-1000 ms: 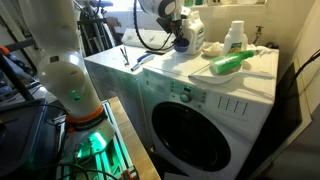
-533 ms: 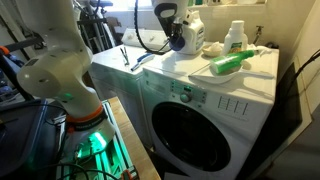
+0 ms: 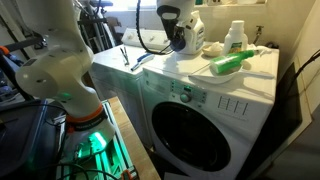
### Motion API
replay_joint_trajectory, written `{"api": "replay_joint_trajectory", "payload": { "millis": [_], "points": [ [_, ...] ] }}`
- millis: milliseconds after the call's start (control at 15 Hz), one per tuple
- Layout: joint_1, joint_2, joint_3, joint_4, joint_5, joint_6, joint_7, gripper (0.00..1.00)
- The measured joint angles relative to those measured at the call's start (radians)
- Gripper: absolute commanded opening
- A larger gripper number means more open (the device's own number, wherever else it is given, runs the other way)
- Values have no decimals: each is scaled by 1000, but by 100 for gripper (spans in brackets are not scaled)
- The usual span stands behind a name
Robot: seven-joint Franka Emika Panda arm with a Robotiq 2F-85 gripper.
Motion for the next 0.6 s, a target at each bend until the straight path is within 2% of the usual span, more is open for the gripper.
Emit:
{"api": "replay_joint_trajectory", "payload": {
  "millis": [200, 267, 400, 600],
  "points": [
    [-71, 0, 12, -4, 209, -135, -151, 2],
    [-64, -7, -27, -5, 280, -199, -198, 2],
    [9, -33, -178, -16, 411, -329, -276, 2],
    [144, -73, -411, -68, 514, -431, -321, 2]
  ]
}}
